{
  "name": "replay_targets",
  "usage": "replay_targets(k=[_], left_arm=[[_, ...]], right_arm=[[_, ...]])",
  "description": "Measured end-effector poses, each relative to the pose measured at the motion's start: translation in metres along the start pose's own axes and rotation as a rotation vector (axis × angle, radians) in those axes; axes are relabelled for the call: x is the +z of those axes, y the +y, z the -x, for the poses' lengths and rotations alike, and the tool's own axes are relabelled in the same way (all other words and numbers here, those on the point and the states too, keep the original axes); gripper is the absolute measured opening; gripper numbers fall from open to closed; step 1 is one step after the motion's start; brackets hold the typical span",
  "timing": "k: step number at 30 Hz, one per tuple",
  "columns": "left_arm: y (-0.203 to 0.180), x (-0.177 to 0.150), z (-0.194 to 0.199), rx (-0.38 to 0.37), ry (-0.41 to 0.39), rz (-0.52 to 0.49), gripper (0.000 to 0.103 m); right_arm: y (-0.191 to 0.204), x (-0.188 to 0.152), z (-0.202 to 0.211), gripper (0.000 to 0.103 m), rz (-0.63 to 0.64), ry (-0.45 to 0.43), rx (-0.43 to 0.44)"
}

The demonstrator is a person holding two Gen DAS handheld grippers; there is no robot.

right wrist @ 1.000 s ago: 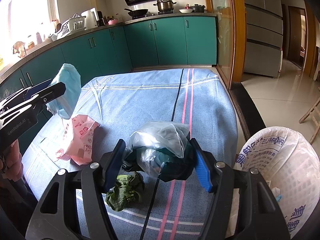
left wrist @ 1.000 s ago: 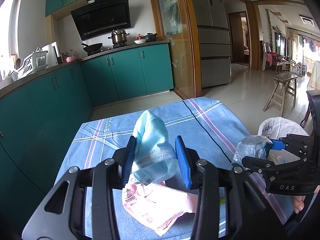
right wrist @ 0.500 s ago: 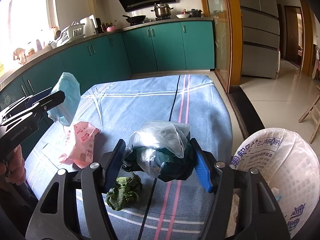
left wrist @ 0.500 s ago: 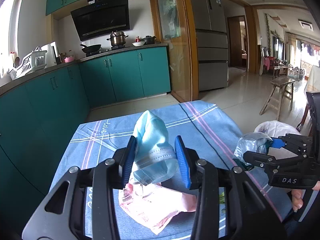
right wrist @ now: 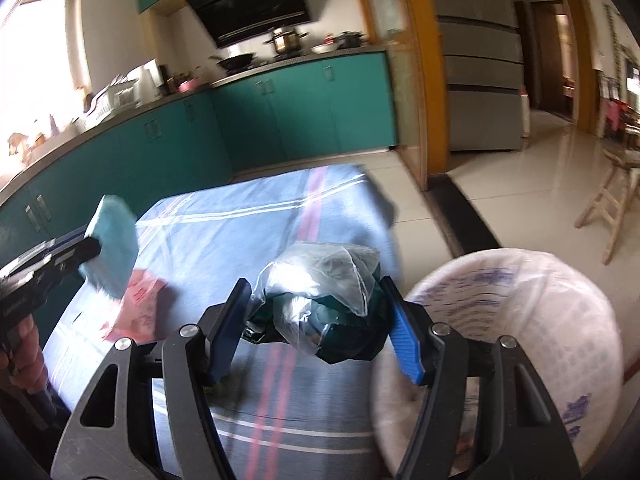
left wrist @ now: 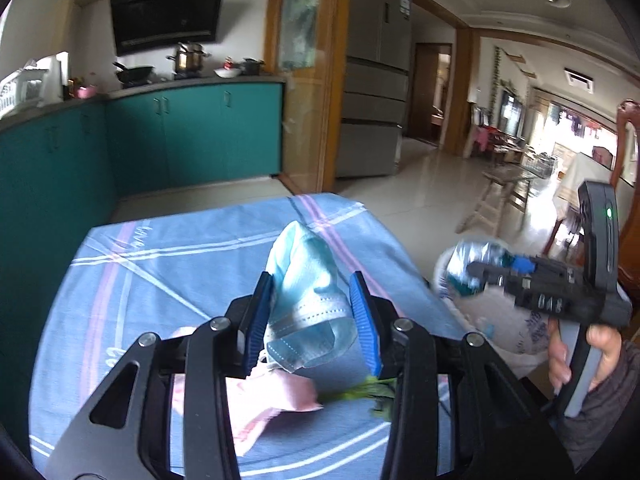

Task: Collect trash
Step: 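Carry the mask and plastic bag over the wastebasket and open both tools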

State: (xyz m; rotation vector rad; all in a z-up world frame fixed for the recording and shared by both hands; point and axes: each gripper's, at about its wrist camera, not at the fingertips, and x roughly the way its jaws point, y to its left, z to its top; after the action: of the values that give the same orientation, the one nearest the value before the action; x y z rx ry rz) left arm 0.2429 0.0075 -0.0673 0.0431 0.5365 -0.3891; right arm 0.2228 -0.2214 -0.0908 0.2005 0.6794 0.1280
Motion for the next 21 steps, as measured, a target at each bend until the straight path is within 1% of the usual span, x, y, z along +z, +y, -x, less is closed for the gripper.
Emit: replay_targets(k=[4, 7, 9, 10, 13, 14, 17, 19, 20, 21], left_arm=[[-0.035, 0.002, -0.014, 0.000, 0.021, -0.065, 0.040], [-0.061, 0.005, -0.022, -0.050, 0.029, -0.084, 0.040], [-0.084, 0.006, -0.033, -0.105, 0.051, -0.090, 0.040], [-0.100, 0.006, -0.041, -0.142, 0.070, -0.101, 0.040], [-0.138, 0.002, -0.058, -0.193, 0.099, -0.143, 0.040], [-0.157, -0.001, -0.066, -0.224, 0.114, -0.166, 0.041], [-0.194, -0.010, -0.084, -0.288, 0.148, -0.195, 0.041], [-0.217, -0.018, -0.095, -0.331, 0.169, -0.214, 0.047], [-0.225, -0.022, -0.101, -0.345, 0.176, -0.230, 0.060], [-0.231, -0.025, -0.105, -0.348, 0.179, -0.245, 0.066]], right_arm=[[-0.043, 0.000, 0.020, 0.064, -0.096, -0.052, -0.095], [-0.079, -0.004, 0.036, 0.064, -0.177, -0.084, -0.238], [-0.094, -0.008, 0.040, 0.064, -0.207, -0.083, -0.302], [-0.100, -0.010, 0.041, 0.064, -0.225, -0.079, -0.319], [-0.119, -0.014, 0.046, 0.064, -0.284, -0.075, -0.363], [-0.124, -0.015, 0.050, 0.064, -0.297, -0.087, -0.382], [-0.134, -0.017, 0.059, 0.064, -0.335, -0.118, -0.397], [-0.137, -0.020, 0.062, 0.064, -0.359, -0.126, -0.399], [-0.137, -0.021, 0.063, 0.064, -0.366, -0.125, -0.396], [-0.139, -0.022, 0.063, 0.064, -0.377, -0.120, -0.393]])
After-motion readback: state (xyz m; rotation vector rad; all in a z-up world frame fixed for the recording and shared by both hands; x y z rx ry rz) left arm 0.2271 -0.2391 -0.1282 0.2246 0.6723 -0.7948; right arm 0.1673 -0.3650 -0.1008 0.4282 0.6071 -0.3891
